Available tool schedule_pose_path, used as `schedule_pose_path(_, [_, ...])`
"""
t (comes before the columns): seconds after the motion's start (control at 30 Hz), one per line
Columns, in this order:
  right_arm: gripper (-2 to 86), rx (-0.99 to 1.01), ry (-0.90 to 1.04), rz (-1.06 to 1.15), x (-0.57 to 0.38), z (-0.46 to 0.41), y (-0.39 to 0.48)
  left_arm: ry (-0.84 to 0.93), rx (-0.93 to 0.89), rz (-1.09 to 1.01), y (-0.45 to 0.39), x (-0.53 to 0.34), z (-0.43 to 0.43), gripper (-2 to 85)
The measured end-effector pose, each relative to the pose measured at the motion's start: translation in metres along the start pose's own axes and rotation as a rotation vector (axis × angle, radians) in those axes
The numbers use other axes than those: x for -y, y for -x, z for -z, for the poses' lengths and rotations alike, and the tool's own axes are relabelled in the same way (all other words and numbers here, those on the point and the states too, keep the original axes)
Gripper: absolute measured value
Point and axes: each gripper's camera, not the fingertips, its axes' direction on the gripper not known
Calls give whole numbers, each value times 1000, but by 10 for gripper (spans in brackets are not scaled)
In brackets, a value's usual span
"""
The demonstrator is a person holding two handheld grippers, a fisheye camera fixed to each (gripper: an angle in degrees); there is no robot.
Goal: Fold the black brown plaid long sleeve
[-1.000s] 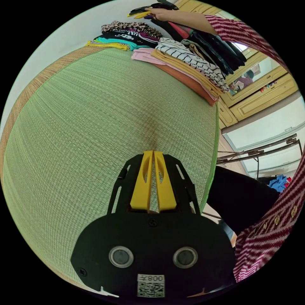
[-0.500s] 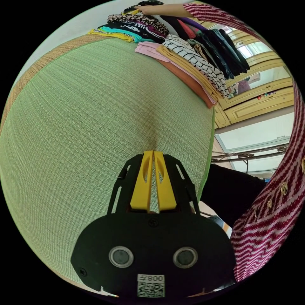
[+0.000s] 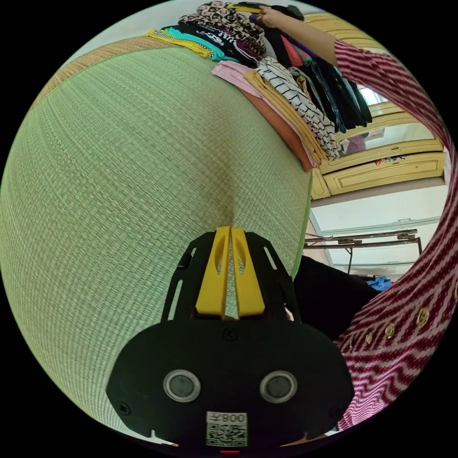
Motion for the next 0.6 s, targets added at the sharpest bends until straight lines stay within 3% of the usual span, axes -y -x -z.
schedule_pose_path(0.3, [27,211,-17,72,-77,90,55,-137,-68,15,-11,-79,24,1])
schedule_pose_path(0.6, [23,613,110,214,-185,139,178,-404,-53,118,-11,-207,64,2])
